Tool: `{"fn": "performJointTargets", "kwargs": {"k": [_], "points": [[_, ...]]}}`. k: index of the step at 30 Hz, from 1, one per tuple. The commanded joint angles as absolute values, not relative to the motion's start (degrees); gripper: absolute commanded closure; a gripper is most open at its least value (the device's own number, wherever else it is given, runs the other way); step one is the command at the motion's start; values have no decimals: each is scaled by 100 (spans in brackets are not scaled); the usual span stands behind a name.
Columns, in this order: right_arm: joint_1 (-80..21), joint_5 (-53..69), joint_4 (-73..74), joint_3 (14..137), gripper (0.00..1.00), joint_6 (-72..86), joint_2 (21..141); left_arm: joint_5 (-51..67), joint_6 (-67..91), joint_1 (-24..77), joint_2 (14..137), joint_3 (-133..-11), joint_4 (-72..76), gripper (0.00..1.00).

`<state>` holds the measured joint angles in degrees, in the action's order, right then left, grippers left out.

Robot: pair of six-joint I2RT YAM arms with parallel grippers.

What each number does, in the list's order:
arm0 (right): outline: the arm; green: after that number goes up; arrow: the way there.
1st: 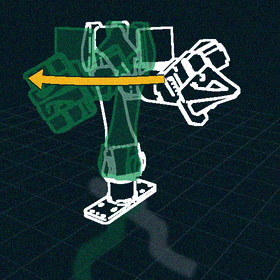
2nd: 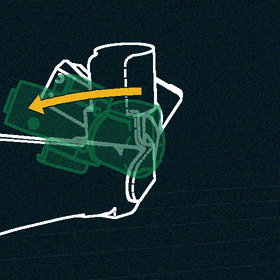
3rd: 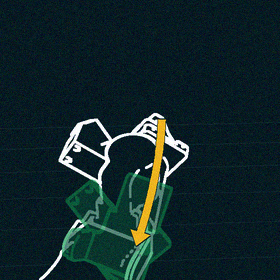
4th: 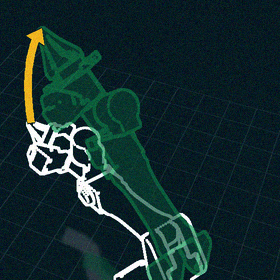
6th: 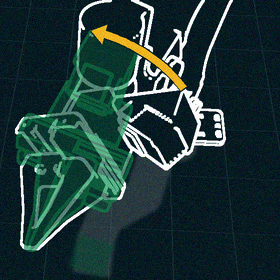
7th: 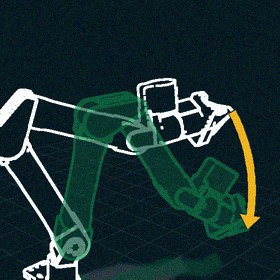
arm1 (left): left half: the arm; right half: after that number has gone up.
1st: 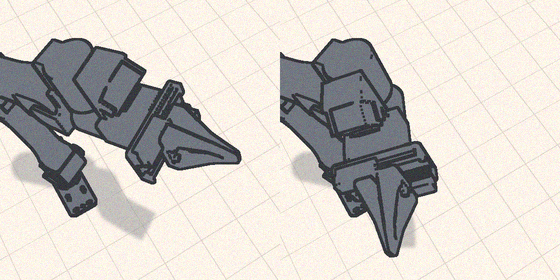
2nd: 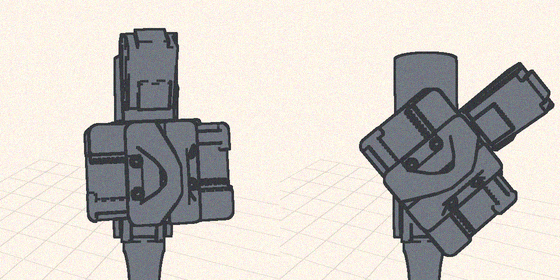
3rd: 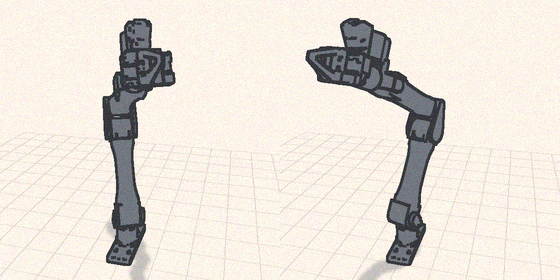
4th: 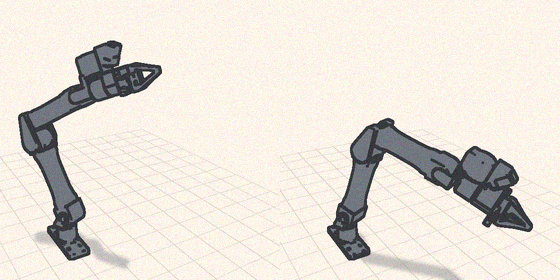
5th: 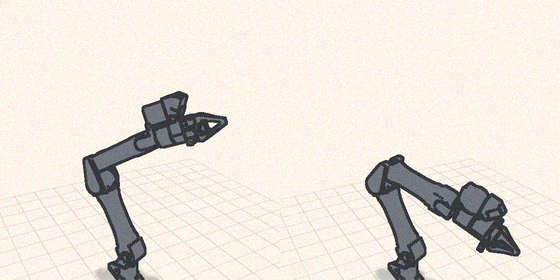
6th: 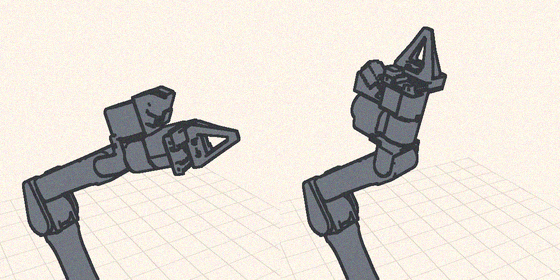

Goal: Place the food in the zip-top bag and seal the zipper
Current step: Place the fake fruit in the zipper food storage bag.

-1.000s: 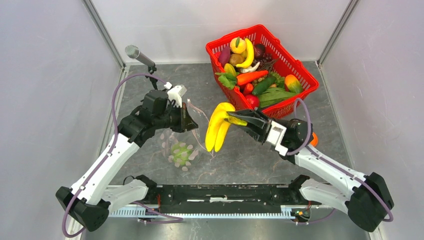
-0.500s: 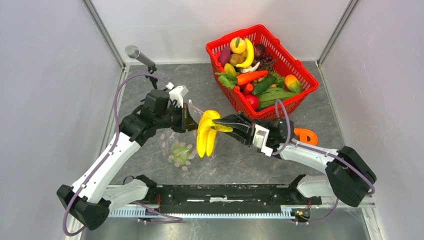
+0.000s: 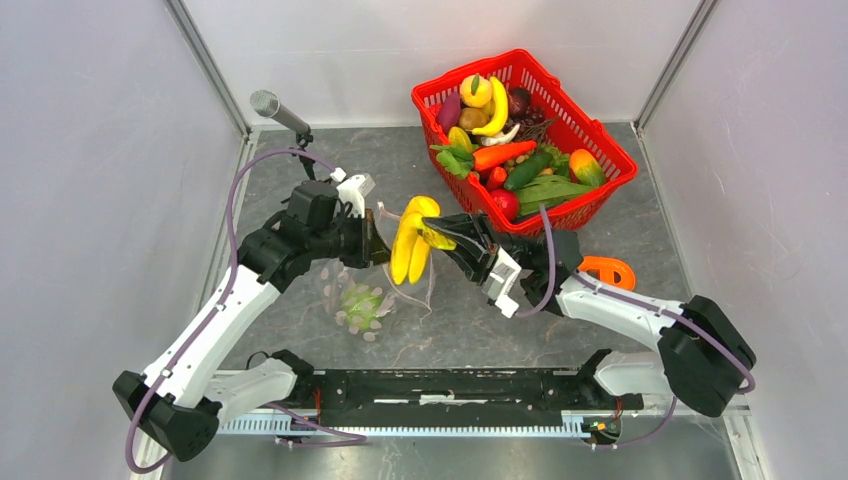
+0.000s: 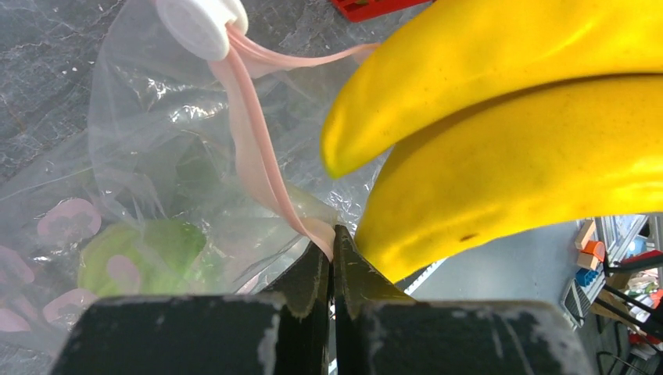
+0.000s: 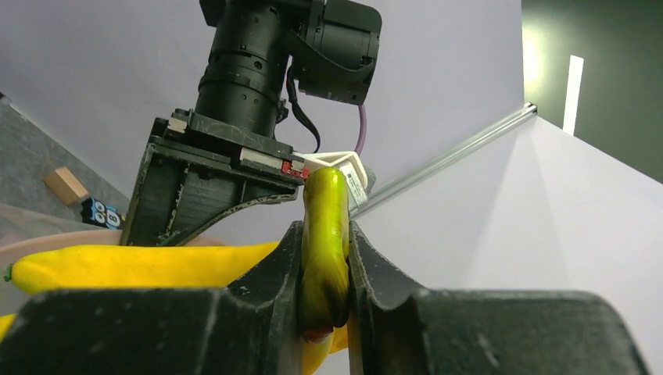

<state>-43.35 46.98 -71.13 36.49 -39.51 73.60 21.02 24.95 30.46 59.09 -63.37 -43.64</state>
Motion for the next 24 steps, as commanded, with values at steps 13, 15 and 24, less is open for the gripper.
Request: {"fn": "performJointTargets", "kwargs": {"k": [13, 15, 24], "points": [[-5224, 1485, -6560, 3165, 100, -6490, 7017, 2578, 2556, 3094, 5755, -6856, -4359, 98], [-5331, 1424, -6524, 3197, 100, -6271, 7012, 2469, 2562, 3103, 5728, -6847, -4359, 98], [-6121, 557, -5560, 3723, 100, -4525, 6884, 2051, 2586, 3103, 5800, -6759, -4298, 98]]}}
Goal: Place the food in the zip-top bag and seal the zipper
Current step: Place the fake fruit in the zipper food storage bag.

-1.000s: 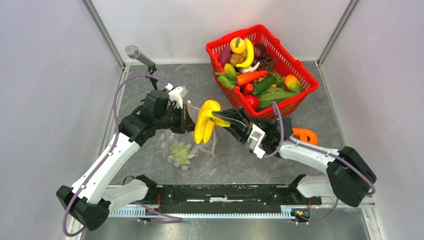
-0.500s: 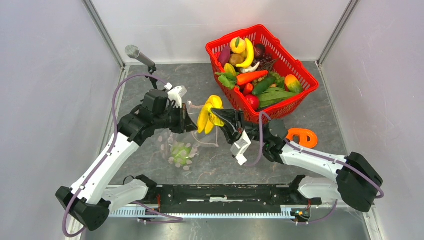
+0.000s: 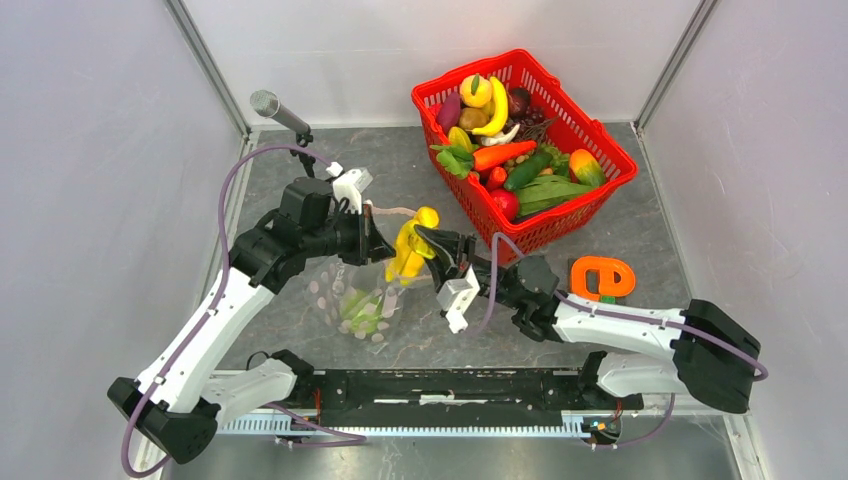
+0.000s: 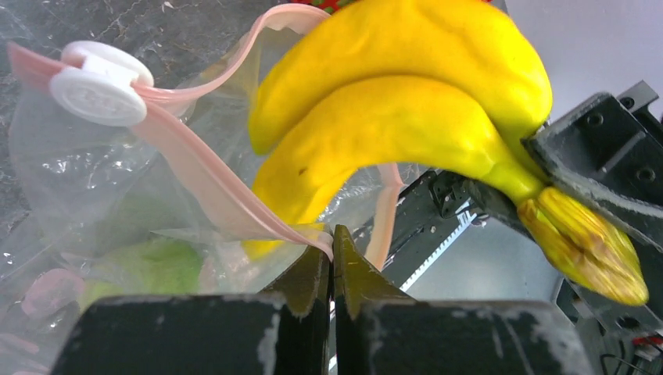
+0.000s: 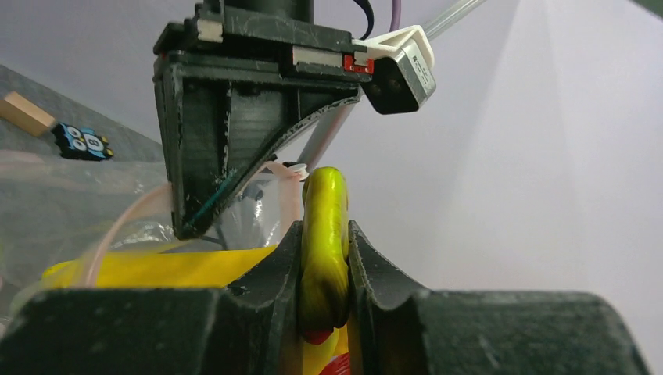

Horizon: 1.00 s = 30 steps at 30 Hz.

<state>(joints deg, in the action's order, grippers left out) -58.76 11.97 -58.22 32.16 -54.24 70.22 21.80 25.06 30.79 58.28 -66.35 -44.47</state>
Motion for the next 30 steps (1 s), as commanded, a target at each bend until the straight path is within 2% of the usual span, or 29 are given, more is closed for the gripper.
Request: {"fn": "performJointTargets", "kwargs": {"k": [1, 4, 8, 11, 25, 28, 30], "points": [[-6200, 331, -5428, 3817, 100, -4416, 6925, 2067, 2615, 3103, 5795, -6752, -4226, 98], [-6316, -815, -5222, 4186, 100, -3538, 7121, 2193, 2668, 3111, 5800, -6723, -3991, 98], [-6319, -2156, -3889, 5076, 100, -2422, 7475, 2307, 2673, 3120, 5781, -6751, -3885, 98], [-6326, -2624, -3448, 5268, 100, -1808, 7569, 2227, 2650, 3125, 5716, -6707, -3883, 98], [-6381, -2290, -2032, 6062, 99, -159, 7773, 1956, 2739, 3123, 5545, -6584, -3714, 98], [-6381, -2312, -1639, 6433, 93, 249, 8003, 1958, 2758, 3129, 5541, -6535, -3691, 98], [-6385, -2323, -1474, 6575, 94, 396, 8186, 1968, 2764, 3129, 5507, -6514, -3678, 98]]}}
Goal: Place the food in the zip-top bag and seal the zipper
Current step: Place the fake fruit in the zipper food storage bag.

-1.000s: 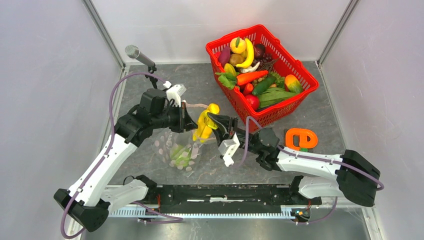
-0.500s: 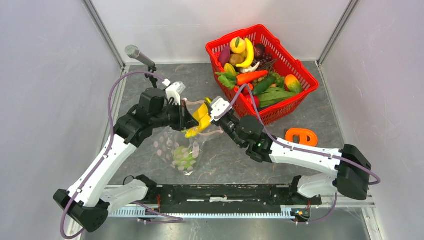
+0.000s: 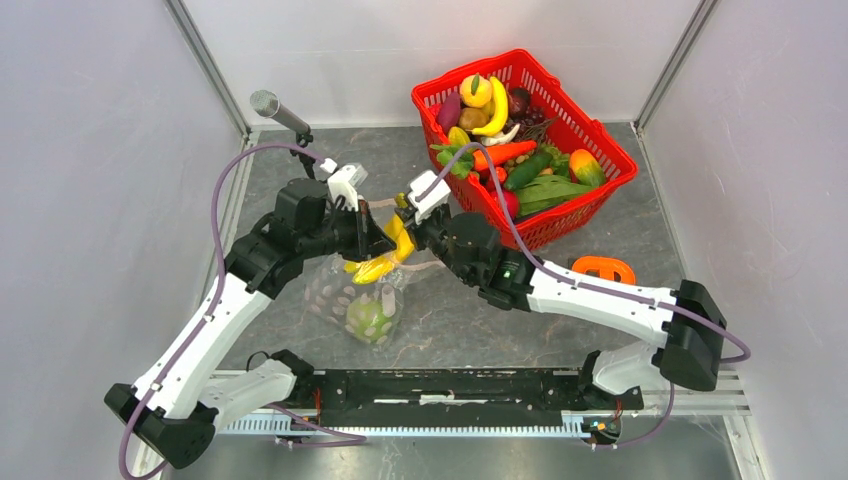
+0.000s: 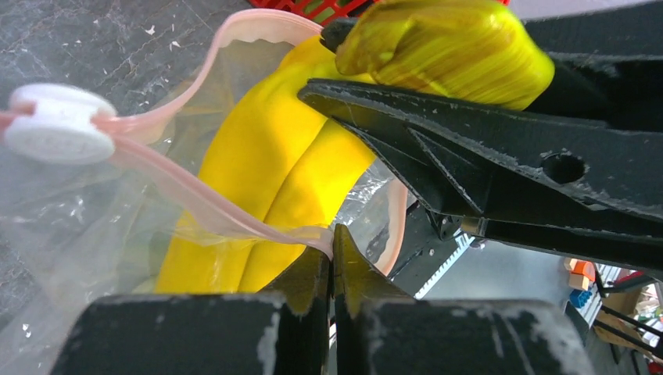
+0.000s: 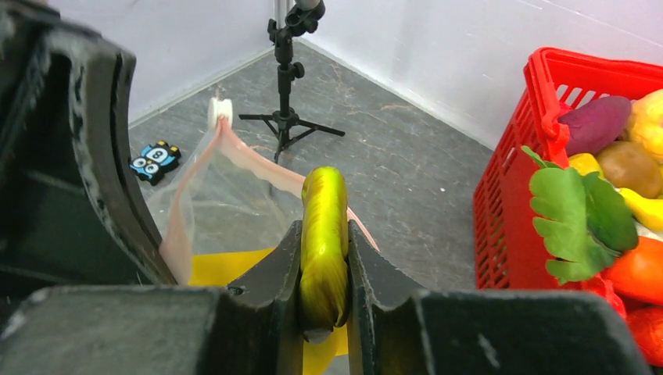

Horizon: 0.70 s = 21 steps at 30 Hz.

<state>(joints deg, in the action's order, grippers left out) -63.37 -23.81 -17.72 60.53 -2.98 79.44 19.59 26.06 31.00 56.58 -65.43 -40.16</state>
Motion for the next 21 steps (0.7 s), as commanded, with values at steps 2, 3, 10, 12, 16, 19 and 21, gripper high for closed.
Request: {"fn": "performJointTargets", "kwargs": {"k": [2, 3, 10, 12, 16, 19, 21], "points": [[-6386, -2328, -1431, 6580, 94, 527, 8290, 1924, 2773, 3129, 5446, -6479, -3665, 98], [-6380, -2297, -1418, 6566, 93, 587, 8325, 1886, 2776, 3129, 5413, -6466, -3665, 98], [-6394, -1971, -1456, 6470, 77, 911, 8266, 1306, 2903, 3129, 5223, -6377, -3652, 98], [-6388, -1742, -1515, 6447, 66, 1047, 8192, 1134, 2956, 3129, 5191, -6343, -3644, 98], [-6381, -1458, -1626, 6438, 65, 1369, 8182, 1090, 3033, 3129, 5185, -6268, -3530, 98], [-6376, -1046, -1752, 6394, 62, 1375, 8233, 1090, 3089, 3129, 5145, -6219, -3441, 98], [-6372, -932, -1864, 6289, 57, 1273, 8114, 1029, 3068, 3122, 5095, -6207, -3472, 98]]}}
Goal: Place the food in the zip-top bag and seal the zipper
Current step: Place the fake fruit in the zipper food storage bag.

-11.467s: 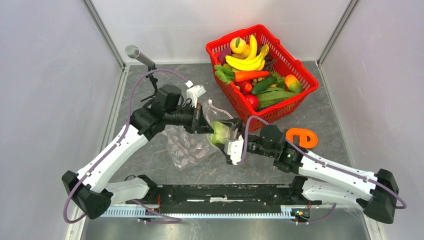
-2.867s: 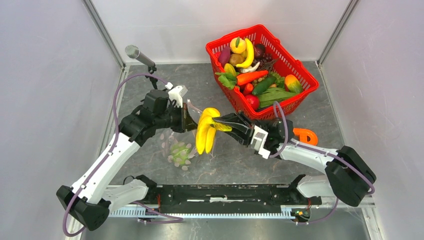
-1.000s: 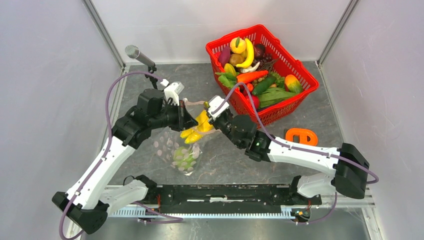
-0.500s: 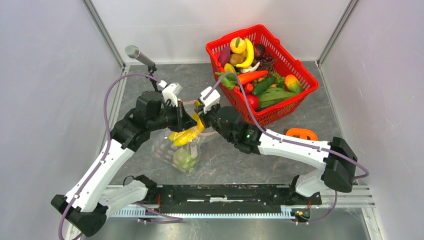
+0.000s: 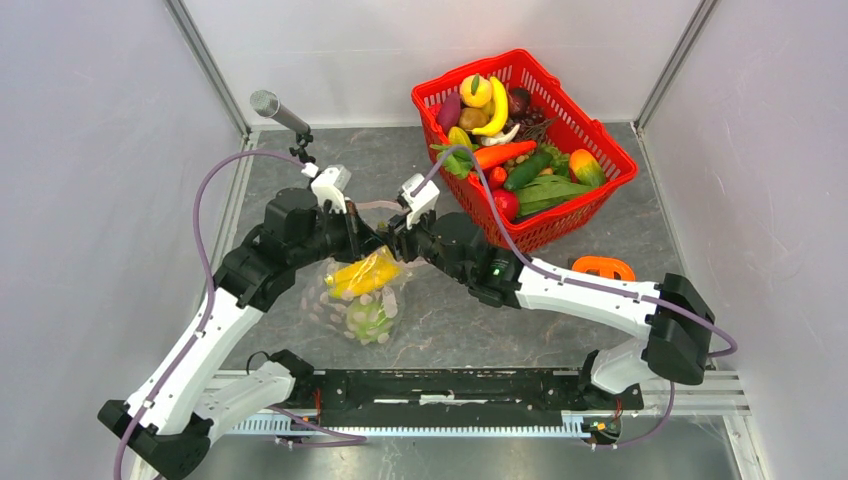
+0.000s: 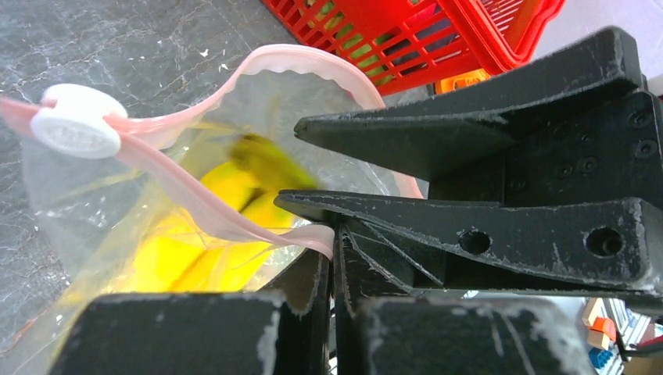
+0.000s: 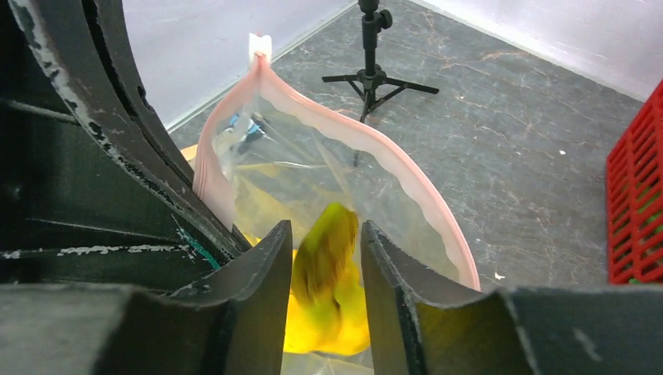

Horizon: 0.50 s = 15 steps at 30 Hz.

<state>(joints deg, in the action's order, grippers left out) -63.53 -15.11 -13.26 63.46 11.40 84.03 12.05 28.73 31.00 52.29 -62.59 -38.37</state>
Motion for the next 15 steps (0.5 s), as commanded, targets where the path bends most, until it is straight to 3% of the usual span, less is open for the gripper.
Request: {"fn": "performJointTargets", "kwargs": {"k": [1, 4, 5, 11, 15], "points": [[-6360, -797, -1948, 6240, 54, 1215, 7992, 964, 3059, 3125, 5052, -6185, -3487, 98], [-6327, -493, -2104, 6104, 34, 995, 7530, 757, 3047, 3120, 4925, -6120, -3513, 98], [-6298, -492, -2096, 6071, 32, 900, 7385, 721, 3035, 3125, 4909, -6111, -3516, 98], [-6145, -1486, -1327, 5978, 27, 467, 6655, 763, 2997, 3120, 4841, -6100, -3517, 98], [-5920, -1128, -671, 6090, 24, 597, 6807, 849, 2992, 3125, 4811, -6056, -3447, 98]]}}
